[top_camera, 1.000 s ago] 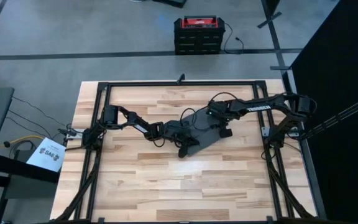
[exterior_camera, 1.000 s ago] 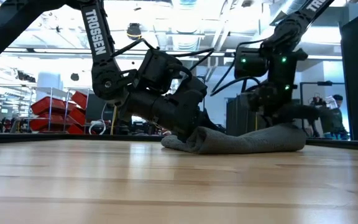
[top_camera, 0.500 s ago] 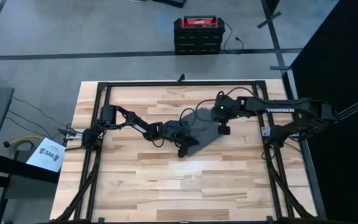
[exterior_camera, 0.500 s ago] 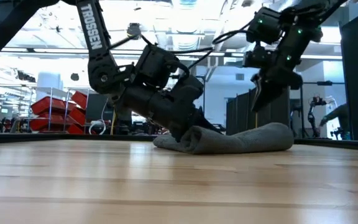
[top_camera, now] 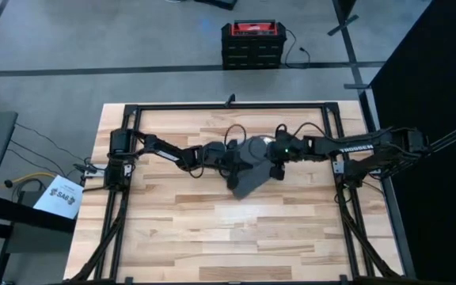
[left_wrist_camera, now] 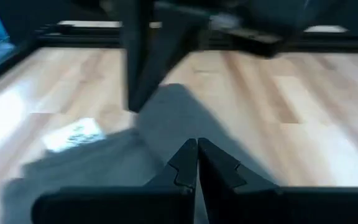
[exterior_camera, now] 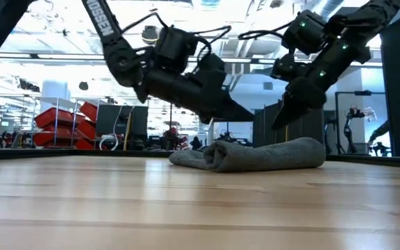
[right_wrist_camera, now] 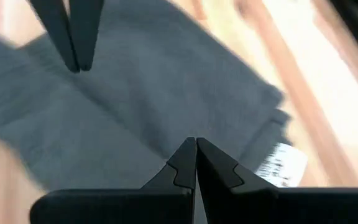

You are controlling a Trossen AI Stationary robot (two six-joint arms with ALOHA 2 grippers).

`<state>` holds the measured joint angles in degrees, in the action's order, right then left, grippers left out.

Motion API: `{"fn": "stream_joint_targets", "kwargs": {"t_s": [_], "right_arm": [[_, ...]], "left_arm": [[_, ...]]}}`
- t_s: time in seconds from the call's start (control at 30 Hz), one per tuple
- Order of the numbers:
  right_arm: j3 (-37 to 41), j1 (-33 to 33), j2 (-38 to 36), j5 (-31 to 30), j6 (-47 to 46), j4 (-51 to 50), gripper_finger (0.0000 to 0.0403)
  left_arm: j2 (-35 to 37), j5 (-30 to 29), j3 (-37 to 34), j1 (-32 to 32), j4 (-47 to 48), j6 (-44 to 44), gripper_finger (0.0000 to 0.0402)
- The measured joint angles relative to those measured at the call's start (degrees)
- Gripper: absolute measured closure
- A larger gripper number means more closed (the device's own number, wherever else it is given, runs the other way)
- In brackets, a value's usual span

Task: Roll towel
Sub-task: Roll the gray towel

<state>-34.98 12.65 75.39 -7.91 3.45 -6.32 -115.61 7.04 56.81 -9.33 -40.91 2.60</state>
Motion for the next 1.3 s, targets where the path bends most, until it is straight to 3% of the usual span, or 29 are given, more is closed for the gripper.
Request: {"fn": "stream_joint_targets", "kwargs": {"t_s": [0.27, 0.5, 0.7, 1.3], "right_arm": [[0.01, 1.03, 6.83, 0.22, -0.68, 3.12, 0.0403], [-0.09, 0.89, 13.65, -1.45, -1.6, 4.15, 0.0403], [-0.19, -0.88, 15.09, -4.4, -1.93, 3.91, 0.0403], [-0.26, -6.74, 14.36, -5.98, -7.87, -1.58, 0.0403]], "left_arm": [[-11.21, 0.21, 12.87, -3.47, 5.16, 4.88, 0.0402], [-16.58, -0.09, 18.37, -6.6, 6.75, 4.76, 0.0402], [-19.1, -2.59, 19.19, -6.79, 6.61, 5.91, 0.0402], [-19.04, -2.28, 19.26, -6.59, 8.89, 8.32, 0.0402]]}}
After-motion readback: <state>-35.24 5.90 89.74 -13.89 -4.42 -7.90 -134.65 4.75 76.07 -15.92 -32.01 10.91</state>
